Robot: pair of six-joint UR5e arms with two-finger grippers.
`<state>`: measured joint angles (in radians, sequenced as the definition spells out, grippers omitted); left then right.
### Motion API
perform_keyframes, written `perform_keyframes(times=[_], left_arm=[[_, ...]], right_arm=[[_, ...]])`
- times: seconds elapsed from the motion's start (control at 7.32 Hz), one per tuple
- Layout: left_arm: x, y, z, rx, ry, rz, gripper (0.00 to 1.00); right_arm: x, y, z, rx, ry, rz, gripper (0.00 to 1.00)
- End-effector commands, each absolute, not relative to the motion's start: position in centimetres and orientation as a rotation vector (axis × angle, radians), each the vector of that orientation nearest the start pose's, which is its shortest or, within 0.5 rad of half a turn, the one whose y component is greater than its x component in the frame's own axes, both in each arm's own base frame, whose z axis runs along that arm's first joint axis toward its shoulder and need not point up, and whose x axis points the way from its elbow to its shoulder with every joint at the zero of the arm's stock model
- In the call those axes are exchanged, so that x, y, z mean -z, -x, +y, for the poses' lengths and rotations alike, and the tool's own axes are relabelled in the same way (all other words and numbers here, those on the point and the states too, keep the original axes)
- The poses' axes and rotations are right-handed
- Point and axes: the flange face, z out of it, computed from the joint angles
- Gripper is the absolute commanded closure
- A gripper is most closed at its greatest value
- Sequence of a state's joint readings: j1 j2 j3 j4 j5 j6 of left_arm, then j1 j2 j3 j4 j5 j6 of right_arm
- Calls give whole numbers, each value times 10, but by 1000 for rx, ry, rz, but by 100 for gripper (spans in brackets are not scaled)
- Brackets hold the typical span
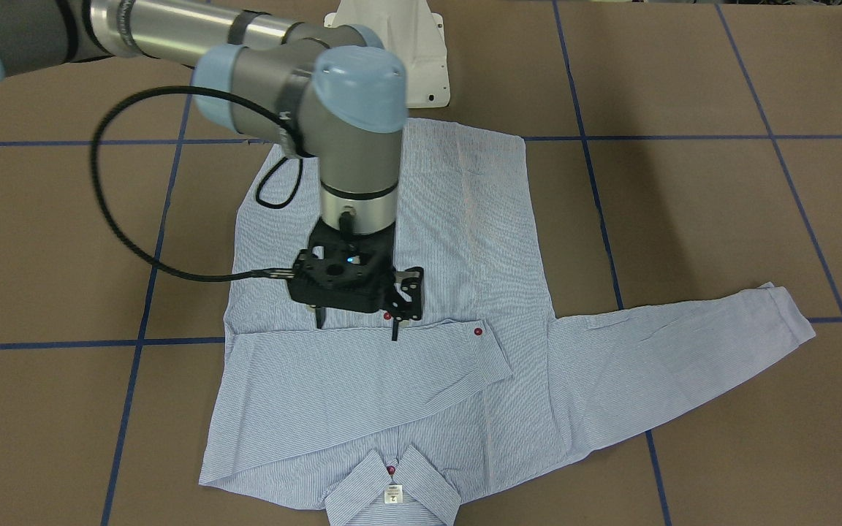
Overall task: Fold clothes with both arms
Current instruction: 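Release the sleeve and raise the right gripper away from the shirt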
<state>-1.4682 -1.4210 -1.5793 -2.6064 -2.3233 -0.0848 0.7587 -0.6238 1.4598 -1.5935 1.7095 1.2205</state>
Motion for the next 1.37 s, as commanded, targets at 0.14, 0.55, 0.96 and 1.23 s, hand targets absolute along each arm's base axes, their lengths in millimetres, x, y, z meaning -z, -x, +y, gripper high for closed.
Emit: perform_keyframes(times=[0.14,0.55,0.96,1.23], left_arm=[[-654,-5,-445,-170,-724,806,0],[-663,-69,-448,79,-679,910,16],[-702,-134,-462,221,-669,971,30],[-698,-170,-465,255,-633,1006,41]], right_arm=[[-198,258,-598,-91,-342,-855,0],[-303,131,-564,66,-357,-830,0],[-354,74,-530,111,-354,-814,0],[-354,72,-530,106,-355,-811,0]])
